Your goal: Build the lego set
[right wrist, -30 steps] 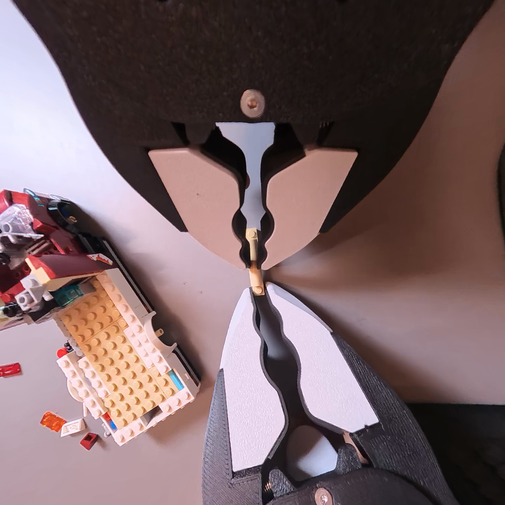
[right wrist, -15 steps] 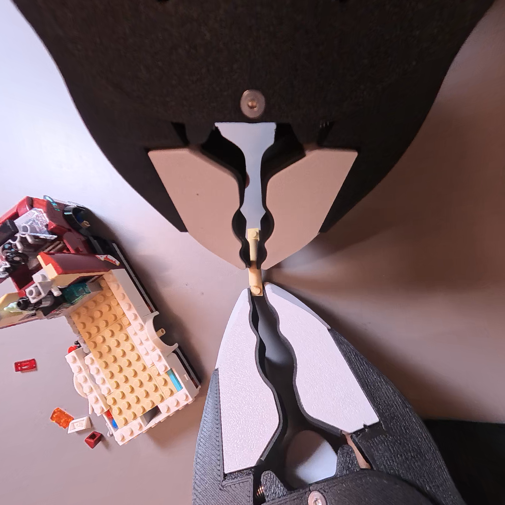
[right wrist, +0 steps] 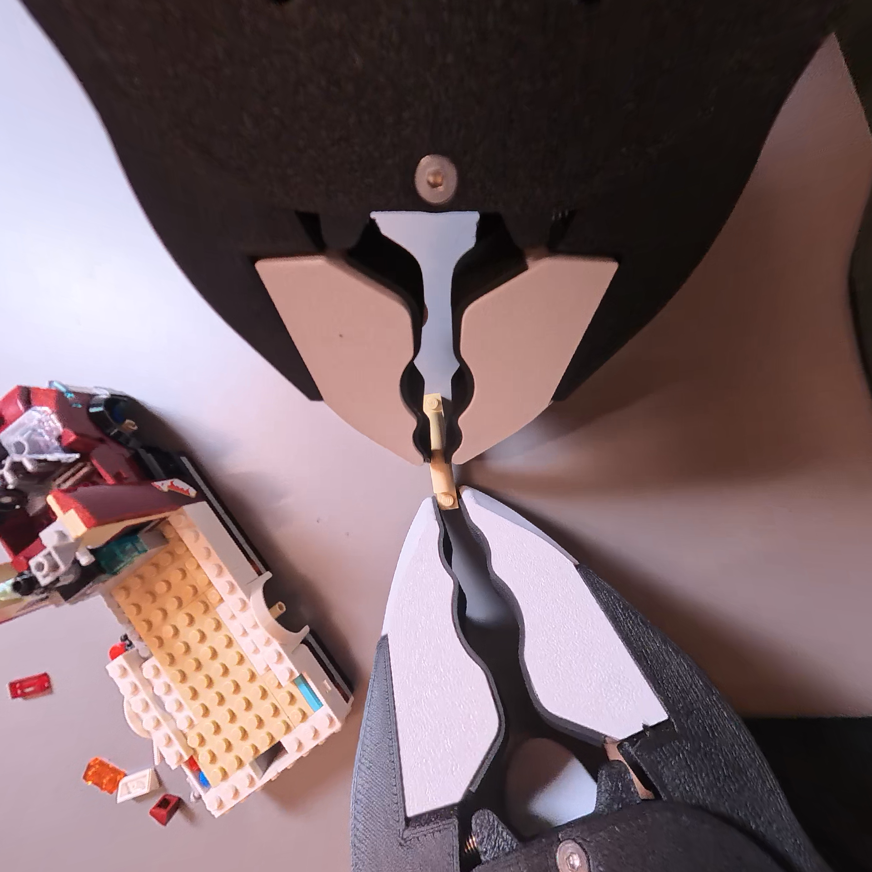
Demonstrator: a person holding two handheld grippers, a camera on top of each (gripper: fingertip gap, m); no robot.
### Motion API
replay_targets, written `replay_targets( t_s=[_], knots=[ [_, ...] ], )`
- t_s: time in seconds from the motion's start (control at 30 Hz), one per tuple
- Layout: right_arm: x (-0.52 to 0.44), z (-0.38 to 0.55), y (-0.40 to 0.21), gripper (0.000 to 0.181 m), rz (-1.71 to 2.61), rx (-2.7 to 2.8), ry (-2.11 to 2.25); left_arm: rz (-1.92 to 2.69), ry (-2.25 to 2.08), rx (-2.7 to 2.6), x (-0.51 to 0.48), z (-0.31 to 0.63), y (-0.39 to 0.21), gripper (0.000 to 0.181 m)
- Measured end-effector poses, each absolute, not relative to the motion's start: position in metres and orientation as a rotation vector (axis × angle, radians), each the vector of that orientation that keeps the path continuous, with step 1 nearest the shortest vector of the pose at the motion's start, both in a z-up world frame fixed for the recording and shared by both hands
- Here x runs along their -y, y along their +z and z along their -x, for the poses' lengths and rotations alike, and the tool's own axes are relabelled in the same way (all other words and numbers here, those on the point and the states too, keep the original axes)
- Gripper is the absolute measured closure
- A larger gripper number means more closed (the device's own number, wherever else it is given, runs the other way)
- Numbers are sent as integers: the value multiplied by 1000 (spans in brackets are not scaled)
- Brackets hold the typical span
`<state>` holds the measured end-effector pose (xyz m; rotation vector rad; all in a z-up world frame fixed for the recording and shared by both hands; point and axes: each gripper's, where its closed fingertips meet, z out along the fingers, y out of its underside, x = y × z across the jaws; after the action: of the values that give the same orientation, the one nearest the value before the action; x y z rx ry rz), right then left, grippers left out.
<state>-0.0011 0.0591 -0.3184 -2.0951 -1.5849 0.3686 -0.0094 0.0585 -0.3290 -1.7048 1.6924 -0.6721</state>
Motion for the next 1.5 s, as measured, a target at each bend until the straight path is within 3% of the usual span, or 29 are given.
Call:
replay_targets(
  t_s=[1.1, 1.5],
  knots=[
    [-55, -6, -321, 175, 2119, 1573, 122, 1701, -694, -1720, -59, 3, -330, 172],
    [-54, -5, -319, 174, 2127, 1592, 249, 1697, -763, -1727, -56, 4, -329, 172]
  ],
)
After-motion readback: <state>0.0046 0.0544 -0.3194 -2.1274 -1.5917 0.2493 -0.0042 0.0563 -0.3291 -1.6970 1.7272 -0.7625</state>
